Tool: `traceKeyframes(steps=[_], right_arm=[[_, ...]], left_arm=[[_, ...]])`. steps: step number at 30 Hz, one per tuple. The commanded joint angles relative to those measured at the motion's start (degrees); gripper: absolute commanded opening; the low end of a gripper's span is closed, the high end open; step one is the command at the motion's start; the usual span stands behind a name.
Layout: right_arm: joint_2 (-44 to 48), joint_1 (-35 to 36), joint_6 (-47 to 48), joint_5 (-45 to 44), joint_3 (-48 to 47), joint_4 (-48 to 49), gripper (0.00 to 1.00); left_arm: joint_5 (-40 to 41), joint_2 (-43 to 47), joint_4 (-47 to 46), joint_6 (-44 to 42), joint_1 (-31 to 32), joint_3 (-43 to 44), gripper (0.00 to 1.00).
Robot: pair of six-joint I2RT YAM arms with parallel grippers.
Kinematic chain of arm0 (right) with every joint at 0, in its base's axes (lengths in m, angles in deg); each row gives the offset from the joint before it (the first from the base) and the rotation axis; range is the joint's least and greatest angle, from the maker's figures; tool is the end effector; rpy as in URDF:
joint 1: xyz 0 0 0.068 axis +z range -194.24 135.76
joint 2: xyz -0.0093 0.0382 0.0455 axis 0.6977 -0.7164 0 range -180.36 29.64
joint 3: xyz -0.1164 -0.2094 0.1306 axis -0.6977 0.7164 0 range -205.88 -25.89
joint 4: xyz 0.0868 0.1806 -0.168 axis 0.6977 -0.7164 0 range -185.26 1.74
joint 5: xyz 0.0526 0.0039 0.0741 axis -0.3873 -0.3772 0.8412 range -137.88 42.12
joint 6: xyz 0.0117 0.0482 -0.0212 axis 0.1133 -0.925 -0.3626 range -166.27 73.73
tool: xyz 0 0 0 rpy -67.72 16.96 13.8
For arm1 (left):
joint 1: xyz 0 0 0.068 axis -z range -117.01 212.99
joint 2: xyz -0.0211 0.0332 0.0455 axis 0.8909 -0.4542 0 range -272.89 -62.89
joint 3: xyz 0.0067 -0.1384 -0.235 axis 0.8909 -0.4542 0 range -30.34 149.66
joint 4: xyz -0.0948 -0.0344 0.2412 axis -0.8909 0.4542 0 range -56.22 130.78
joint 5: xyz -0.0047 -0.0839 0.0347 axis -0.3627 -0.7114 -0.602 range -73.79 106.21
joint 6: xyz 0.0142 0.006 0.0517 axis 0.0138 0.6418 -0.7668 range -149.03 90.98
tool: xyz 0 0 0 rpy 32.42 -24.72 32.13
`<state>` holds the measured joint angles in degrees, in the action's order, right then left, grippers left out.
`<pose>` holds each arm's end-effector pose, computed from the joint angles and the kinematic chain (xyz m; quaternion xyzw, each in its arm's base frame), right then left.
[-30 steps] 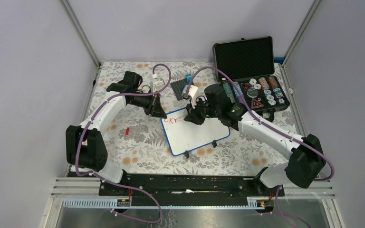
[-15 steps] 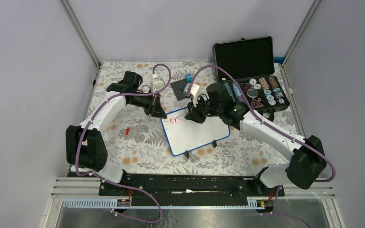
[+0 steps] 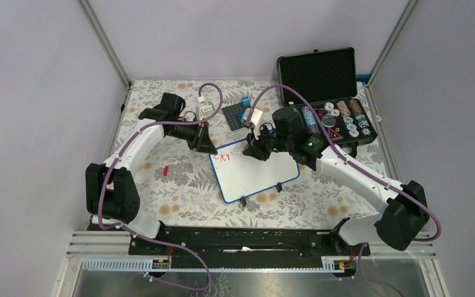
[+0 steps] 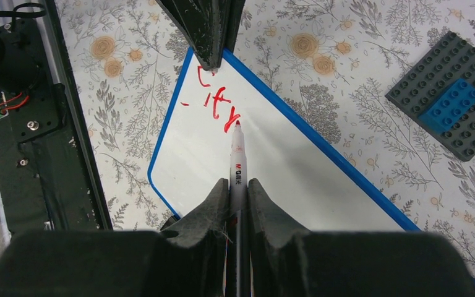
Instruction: Write a sentence on the whiteboard
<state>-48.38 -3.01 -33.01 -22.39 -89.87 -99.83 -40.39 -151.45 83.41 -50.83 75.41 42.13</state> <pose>0.2255 0.2179 0.3247 -0.4824 0.6800 0.3067 0.4592 0.2903 -0.0944 0.2818 0.3486 0.7933 -0.4468 0.2225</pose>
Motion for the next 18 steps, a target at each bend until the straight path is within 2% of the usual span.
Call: traceKeyframes(steps=[1,18], right_arm=[[-0.1,-0.4,0.7,-1.8,-1.1,0.1,0.00],[-1.7,-0.4,1.0,-2.9,-1.1,0.1,0.00]], left_arm=[[0.3,1.8,-1.8,0.1,0.1,-0.4,0.00],[0.2,1.5,-1.7,-0.3,0.1,-0.5,0.00]])
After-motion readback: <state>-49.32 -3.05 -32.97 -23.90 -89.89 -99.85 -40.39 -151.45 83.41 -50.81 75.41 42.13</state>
